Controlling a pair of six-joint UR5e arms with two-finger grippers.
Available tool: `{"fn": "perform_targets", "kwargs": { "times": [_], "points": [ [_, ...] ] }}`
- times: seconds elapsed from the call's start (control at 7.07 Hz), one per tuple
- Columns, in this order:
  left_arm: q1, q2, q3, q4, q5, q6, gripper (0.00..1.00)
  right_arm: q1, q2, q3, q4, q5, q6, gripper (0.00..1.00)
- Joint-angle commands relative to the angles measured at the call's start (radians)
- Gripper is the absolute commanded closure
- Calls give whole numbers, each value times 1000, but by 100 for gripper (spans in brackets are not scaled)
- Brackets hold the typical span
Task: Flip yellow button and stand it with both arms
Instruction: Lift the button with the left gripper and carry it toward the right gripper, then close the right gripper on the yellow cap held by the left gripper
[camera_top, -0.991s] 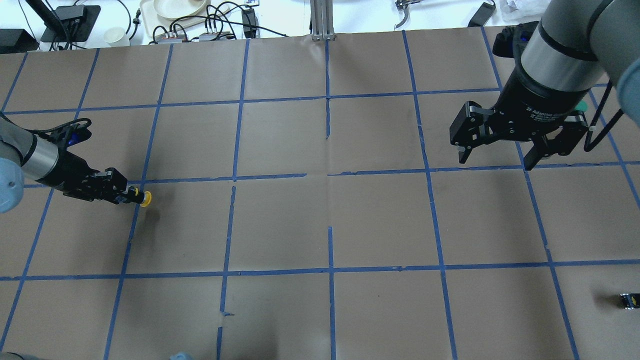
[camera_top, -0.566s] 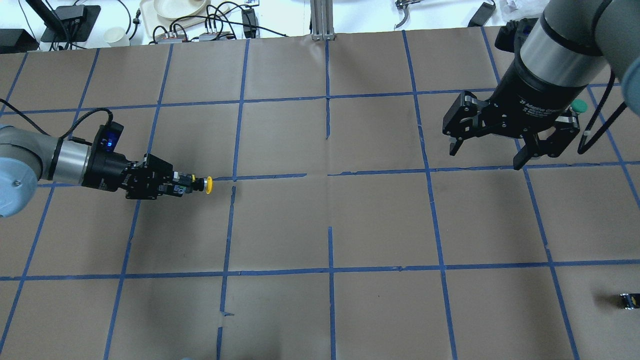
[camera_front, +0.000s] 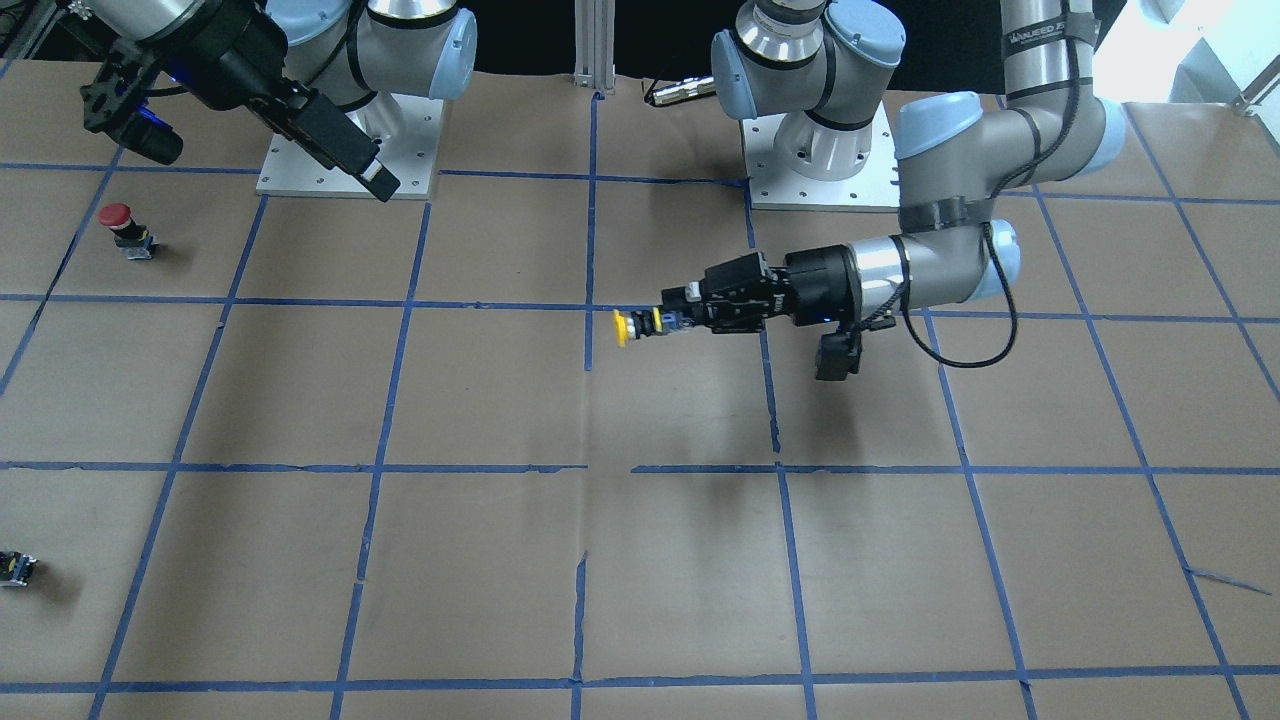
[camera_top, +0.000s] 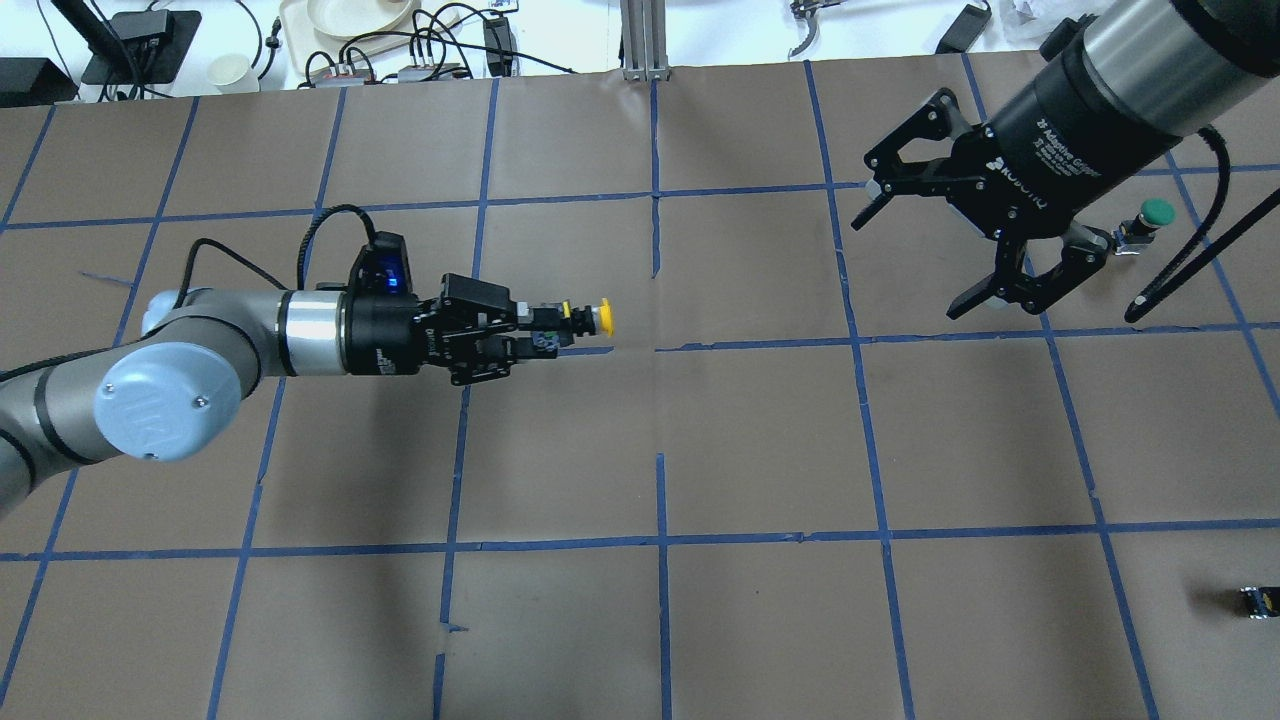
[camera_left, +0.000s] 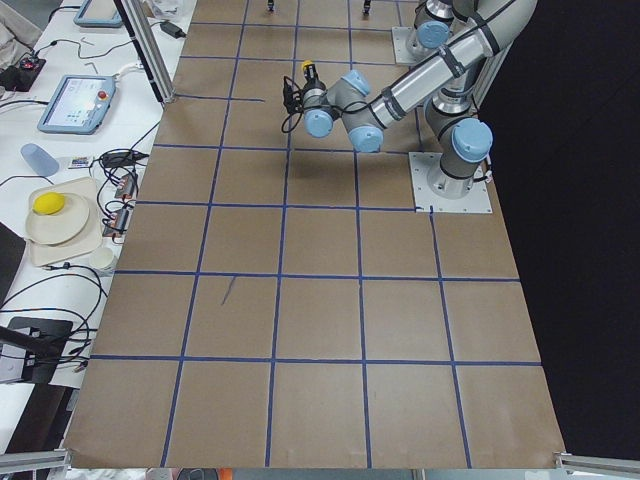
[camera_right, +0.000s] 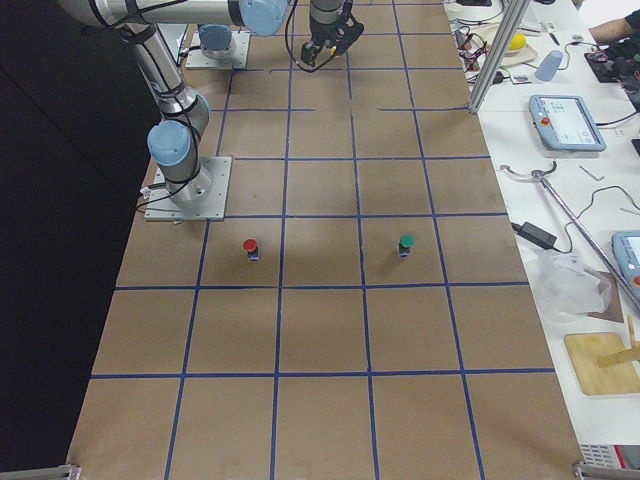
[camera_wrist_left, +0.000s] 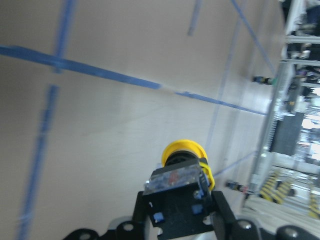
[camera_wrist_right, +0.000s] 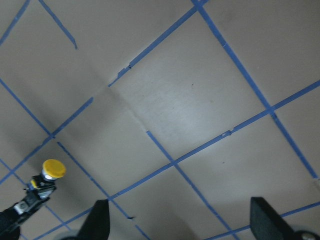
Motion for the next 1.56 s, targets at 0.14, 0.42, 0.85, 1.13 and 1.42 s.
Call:
{"fn": "perform_targets", "kwargs": {
  "times": [0.14, 0.42, 0.85, 1.13, 1.42],
  "points": [
    [-253, 6, 3, 16, -477, -7, 77, -11, 36, 1, -4, 207, 78, 0],
    [-308, -23, 3, 135, -585, -7, 77, -61, 49, 1, 5, 273, 84, 0],
    [-331, -23, 6, 155, -616, -5, 77, -67, 30, 0, 14, 345, 130, 2],
    [-332, -24, 4, 158, -616, -5, 76, -54, 32, 6, 19, 338, 132, 3],
    [-332, -24, 4, 158, -616, -5, 76, -24, 32, 19, 17, 333, 133, 8]
  ]
}}
